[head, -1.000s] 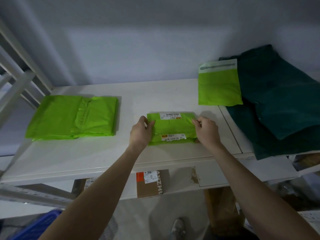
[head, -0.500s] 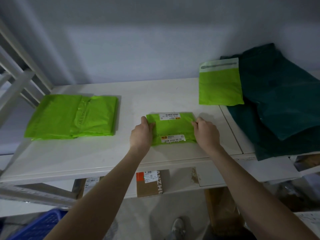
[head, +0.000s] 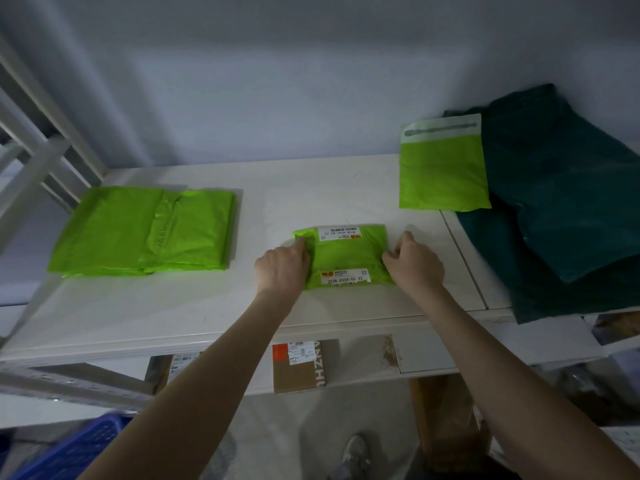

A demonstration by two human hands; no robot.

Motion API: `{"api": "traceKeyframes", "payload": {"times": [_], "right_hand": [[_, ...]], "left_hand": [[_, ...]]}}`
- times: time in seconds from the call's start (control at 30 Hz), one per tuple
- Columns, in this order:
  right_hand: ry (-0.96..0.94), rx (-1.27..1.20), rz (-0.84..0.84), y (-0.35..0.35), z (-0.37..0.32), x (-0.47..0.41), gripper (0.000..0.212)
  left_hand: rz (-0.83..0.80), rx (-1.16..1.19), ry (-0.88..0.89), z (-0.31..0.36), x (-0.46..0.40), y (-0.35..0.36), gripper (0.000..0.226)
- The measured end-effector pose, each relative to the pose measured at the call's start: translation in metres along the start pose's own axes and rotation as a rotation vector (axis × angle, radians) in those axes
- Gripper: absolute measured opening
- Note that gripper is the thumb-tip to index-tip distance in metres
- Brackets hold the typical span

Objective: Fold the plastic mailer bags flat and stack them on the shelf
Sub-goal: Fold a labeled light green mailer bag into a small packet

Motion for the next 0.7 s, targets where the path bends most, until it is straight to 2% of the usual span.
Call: {"api": "traceKeyframes", "payload": {"times": [0.07,0.17,0.23,0.33,0.47,0.7], "right_hand": [[0.018,-0.155,0.015,-0.003,0.001,-0.004,0.020],[-0.159,-0.214,0.152,-0.004,-0.007,-0.008,0.021],[-0.310,-0.180,0.163,-0.002,-0.020,-0.008,0.024],[-0.481,-0.069,0.092,0.009,-0.036,-0.003,0.032],[-0.477,0.067,-0.004,0.023,-0.038,-0.002,0.035],[-0.465,0.155,-0.061,0.021,-0.042,-0.002,0.045]], "left_hand": [[0.079,0.067,-0.032,-0.002,0.000,-0.002,0.035],[0.202,0.116,0.071,0.001,-0.004,-0.005,0.033],[0.178,0.191,0.226,0.011,-0.010,-0.005,0.036],[0.063,0.247,0.320,0.025,-0.013,0.000,0.055],[0.012,0.215,0.305,0.026,-0.013,0.009,0.042],[-0.037,0.225,0.270,0.027,-0.018,0.009,0.047]]}}
Point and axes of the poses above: each hand's wrist, its own x-axis away from the middle knuckle, its own y-axis out of the palm, z = x × y, the point moved 2 cm from there along -x, towards the middle knuckle, and after that the axes turned 12 degrees about y, right-handed, at the moved point
